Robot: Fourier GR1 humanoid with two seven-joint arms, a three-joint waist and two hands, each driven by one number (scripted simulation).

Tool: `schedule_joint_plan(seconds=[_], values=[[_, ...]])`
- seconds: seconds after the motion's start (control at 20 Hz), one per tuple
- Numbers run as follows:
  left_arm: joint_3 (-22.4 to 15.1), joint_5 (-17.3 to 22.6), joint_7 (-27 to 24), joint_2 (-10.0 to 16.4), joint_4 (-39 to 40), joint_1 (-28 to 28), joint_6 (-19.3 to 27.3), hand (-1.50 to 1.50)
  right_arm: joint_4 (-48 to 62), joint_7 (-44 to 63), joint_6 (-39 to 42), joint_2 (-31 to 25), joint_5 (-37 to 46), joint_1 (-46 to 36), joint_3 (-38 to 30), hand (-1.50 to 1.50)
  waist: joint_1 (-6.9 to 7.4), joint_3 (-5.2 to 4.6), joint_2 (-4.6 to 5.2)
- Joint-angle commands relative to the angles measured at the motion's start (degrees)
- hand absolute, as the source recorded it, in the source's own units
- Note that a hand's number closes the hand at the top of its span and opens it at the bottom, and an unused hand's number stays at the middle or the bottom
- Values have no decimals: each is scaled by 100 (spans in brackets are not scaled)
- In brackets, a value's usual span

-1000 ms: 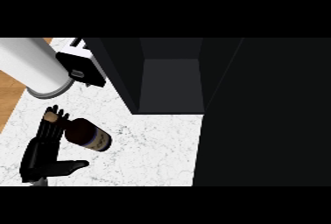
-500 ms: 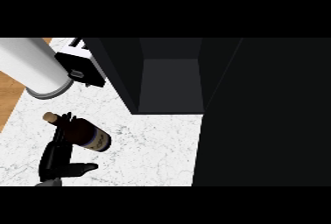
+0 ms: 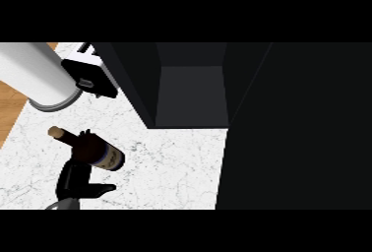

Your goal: Pick up the wine, place it into the cabinet and close the cabinet

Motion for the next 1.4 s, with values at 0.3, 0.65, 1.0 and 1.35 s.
schedule_joint_plan(seconds=[0.3, 0.65, 1.0, 1.35], values=[[49, 9, -600, 29, 1006, -728, -313, -150, -664, 432, -159, 133, 226, 136, 455, -150, -23, -3, 0], [-28, -60, -938, 171, 977, -620, -326, -150, -627, 252, 246, -245, -763, 257, -487, -150, -8, 4, -2], [157, 128, -1031, -174, 1547, -1261, -43, 150, -192, 119, -8, 94, -193, 72, 52, -150, -22, -2, 14], [54, 220, -681, -290, 1448, -1480, -211, 150, -535, 569, -108, 56, -290, -143, -76, -150, -31, -4, 8]])
